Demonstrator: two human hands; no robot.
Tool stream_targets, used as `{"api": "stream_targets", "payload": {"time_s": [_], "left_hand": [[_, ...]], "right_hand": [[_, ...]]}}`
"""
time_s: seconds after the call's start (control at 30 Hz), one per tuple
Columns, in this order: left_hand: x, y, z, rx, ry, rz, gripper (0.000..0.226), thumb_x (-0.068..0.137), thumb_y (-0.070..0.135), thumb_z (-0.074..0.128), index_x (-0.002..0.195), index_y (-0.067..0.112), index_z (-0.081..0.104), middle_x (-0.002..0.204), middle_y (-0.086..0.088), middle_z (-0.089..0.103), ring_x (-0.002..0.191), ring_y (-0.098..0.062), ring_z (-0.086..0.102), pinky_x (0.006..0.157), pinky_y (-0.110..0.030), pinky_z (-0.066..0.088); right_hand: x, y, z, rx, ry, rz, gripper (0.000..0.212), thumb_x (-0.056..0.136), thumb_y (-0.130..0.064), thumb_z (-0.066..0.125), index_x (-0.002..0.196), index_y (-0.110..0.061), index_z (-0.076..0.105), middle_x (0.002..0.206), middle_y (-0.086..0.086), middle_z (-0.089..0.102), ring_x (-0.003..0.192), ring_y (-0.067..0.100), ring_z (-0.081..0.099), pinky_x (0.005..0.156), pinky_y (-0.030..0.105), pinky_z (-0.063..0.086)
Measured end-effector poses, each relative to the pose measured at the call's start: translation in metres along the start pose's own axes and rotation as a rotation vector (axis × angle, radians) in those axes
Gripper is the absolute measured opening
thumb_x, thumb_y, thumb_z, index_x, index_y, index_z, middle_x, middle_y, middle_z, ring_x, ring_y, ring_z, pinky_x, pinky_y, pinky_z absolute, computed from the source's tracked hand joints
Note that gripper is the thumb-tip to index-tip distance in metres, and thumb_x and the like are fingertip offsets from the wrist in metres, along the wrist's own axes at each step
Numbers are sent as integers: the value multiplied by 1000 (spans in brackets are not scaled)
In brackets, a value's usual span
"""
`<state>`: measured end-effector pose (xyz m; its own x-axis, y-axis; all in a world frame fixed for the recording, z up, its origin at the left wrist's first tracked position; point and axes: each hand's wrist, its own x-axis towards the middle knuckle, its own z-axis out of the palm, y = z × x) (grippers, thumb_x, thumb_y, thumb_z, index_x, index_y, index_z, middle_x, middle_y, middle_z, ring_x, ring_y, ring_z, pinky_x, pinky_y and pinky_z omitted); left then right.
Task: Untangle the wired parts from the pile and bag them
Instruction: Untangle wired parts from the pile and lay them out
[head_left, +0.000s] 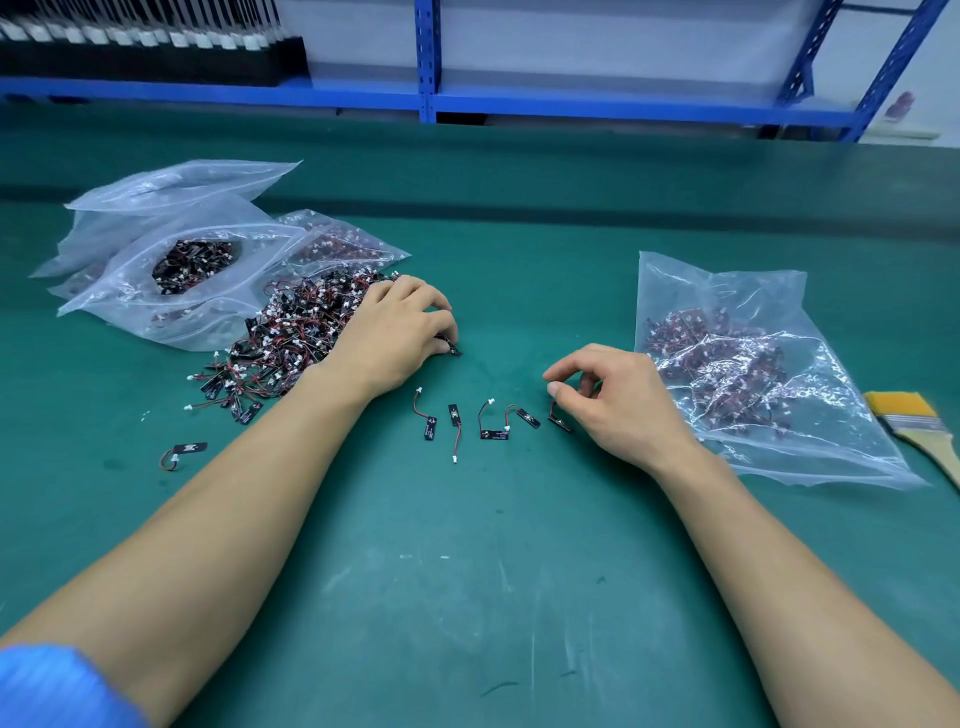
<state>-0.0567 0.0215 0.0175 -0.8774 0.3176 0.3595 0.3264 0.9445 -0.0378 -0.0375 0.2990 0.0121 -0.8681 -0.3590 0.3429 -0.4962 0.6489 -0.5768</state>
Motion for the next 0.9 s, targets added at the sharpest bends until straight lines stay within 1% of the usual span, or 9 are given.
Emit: {"api": "stream_targets", "payload": {"time_s": [0.13,0.3,0.37,0.47,0.53,0.63,0.7,0.77,0.9], "left_hand": [[5,1,-2,24,63,17,15,95,33,63,101,23,72,126,4,58,125,-24,44,103,-40,28],[2,1,-12,-113,220,-106,15,97,25,62,103,15,71,116,0,62,116,-29,48,95,-45,38],[-1,0,-17,-209,273,-143,14,98,22,60,103,11,69,105,-1,65,107,-29,50,92,-40,40],[-9,-1,-25,-302,320,-177,14,101,21,56,102,12,66,91,5,62,90,-20,46,78,-27,33],[-18,0,-32,-346,345,-193,12,100,18,56,102,12,66,86,9,59,83,-13,44,73,-25,30],[-33,4,-46,-449,359,-204,7,98,13,60,100,10,66,79,7,59,70,-6,44,68,-22,33],[-44,8,-56,-500,326,-184,6,97,11,62,99,10,67,79,6,62,69,-4,49,67,-15,36],[-56,15,-65,-616,222,-137,5,96,11,64,96,14,68,76,9,65,67,3,57,66,-8,39],[-79,32,-68,-786,-131,-44,10,94,17,65,90,26,67,74,11,69,66,-4,62,65,-18,47]], "right_hand": [[1,0,1,4,-3,-2,9,86,-16,73,86,-25,75,73,-14,60,67,9,56,67,24,45],[0,0,0,15,2,9,10,86,-16,73,86,-25,75,70,-18,56,66,9,55,65,18,41],[0,0,0,19,0,11,9,86,-15,73,86,-24,75,70,-18,57,67,9,55,66,19,42],[0,-2,0,29,1,19,9,86,-15,73,86,-24,75,71,-16,58,67,10,55,66,18,42],[0,-2,-1,35,5,18,9,86,-15,73,87,-23,75,73,-15,60,68,11,55,65,15,40],[-1,-3,-2,41,14,21,8,86,-14,73,87,-22,76,74,-15,61,68,11,55,63,10,37],[-1,-4,-2,42,19,20,8,86,-14,73,87,-21,76,72,-17,60,67,10,55,63,9,37],[-1,-4,-2,43,18,22,8,86,-14,73,86,-21,76,73,-15,62,66,11,55,62,10,37],[-2,-6,-3,47,21,17,7,86,-13,74,84,-20,76,69,-14,61,62,7,53,61,10,37]]}}
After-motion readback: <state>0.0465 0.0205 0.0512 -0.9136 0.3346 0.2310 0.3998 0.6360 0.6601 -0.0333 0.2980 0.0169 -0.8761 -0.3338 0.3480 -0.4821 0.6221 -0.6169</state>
